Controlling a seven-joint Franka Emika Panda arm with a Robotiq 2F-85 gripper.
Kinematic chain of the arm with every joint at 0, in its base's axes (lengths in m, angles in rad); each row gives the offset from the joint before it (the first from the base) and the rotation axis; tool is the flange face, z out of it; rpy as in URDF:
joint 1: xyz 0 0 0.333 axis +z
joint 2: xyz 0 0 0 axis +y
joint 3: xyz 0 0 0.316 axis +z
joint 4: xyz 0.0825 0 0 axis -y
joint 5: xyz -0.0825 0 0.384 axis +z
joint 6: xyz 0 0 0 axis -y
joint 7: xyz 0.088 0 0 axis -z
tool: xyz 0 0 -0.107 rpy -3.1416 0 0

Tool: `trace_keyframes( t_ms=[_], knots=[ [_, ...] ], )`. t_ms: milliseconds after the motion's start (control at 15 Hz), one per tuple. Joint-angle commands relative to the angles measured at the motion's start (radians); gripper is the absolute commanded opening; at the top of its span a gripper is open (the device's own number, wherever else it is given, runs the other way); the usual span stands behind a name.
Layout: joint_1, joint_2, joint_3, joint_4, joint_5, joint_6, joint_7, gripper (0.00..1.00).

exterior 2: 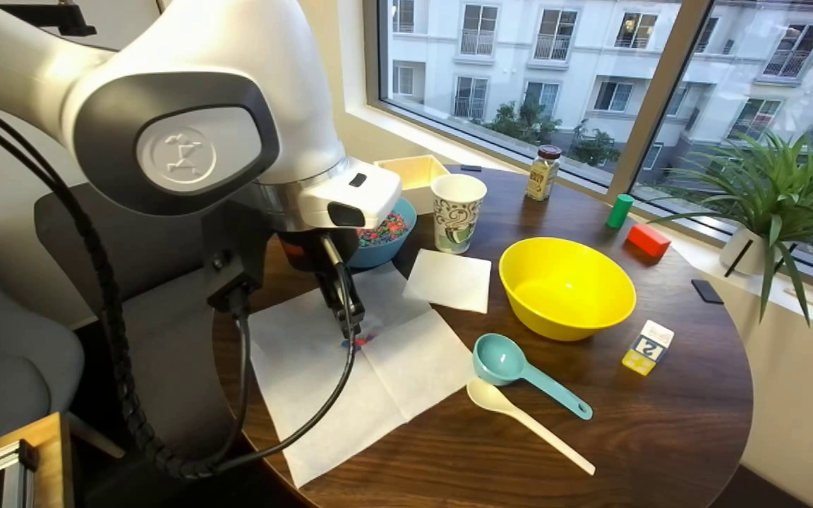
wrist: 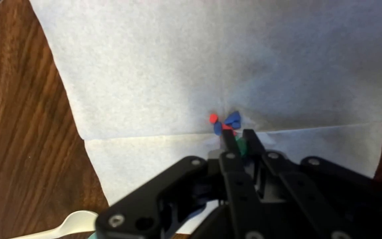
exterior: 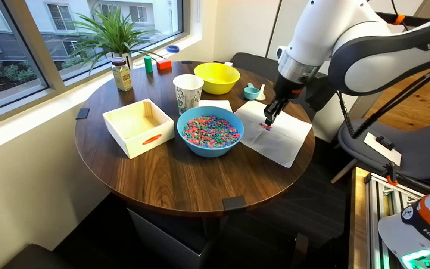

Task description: Put some of the contents of the blue bowl onto the napkin on the right and then fold the napkin

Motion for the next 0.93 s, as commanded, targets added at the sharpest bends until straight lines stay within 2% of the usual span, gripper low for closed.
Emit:
trace_keyframes(
  t_ms=[0, 533, 867],
  knots=[
    [-0.005, -0.011, 0.002, -0.017, -0.002, 0.006, -0.011, 0.41],
    [0.016, -0.035, 0.024, 0.003, 0.012, -0.050, -0.012, 1.00],
    [0.057, -0.033, 0.057, 0.036, 0.054, -0.187, -0.028, 1.00]
  ],
)
